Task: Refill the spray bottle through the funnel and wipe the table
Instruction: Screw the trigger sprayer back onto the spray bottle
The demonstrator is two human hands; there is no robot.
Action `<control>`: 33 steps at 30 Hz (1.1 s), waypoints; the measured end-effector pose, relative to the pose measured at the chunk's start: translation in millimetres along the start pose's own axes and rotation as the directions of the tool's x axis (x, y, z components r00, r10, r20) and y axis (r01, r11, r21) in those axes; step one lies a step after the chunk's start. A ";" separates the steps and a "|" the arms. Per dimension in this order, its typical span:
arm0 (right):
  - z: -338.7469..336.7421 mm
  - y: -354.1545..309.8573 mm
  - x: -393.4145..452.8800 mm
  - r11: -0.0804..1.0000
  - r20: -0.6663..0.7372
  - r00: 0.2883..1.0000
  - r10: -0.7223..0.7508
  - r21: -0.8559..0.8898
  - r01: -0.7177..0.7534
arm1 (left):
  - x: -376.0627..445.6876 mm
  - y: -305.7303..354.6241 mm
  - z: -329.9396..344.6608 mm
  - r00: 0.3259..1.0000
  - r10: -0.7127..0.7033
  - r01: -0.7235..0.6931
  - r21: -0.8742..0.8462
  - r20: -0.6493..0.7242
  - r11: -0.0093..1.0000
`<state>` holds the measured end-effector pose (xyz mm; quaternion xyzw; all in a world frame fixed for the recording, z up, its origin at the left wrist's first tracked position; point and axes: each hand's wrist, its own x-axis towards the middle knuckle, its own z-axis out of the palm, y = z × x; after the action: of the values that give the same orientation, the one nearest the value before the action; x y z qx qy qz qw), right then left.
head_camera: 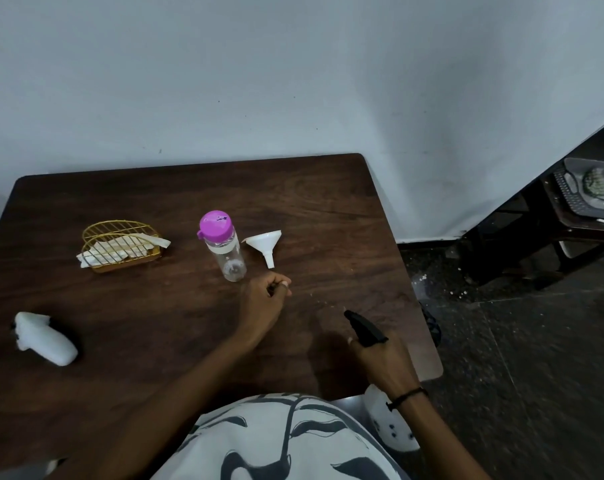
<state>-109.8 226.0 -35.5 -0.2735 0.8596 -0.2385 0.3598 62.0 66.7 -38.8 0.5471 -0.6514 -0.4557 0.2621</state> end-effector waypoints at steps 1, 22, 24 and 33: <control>0.3 0.0 -0.1 0.999 0.017 1.000 -0.011 -0.030 0.011 | -0.3 0.3 0.4 1.000 0.000 0.000 0.002 0.004 1.000; -44.7 -105.7 61.4 0.703 -0.243 0.852 -0.463 0.485 0.520 | -0.7 6.1 -9.7 0.998 0.053 -0.053 -0.009 0.044 0.999; -41.3 -117.5 79.9 0.681 -0.260 0.857 -0.444 0.524 0.512 | -1.4 6.1 -13.5 0.997 0.057 -0.057 -0.003 0.050 0.998; -22.6 -144.5 141.1 0.686 -0.233 0.886 -0.400 0.565 0.458 | -3.0 3.2 -26.1 0.998 0.046 -0.047 0.016 0.047 0.999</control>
<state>-167.1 33.8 -2.6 -0.3260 0.6643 -0.5903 0.3224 83.2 61.5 -23.9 0.5231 -0.6739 -0.4564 0.2526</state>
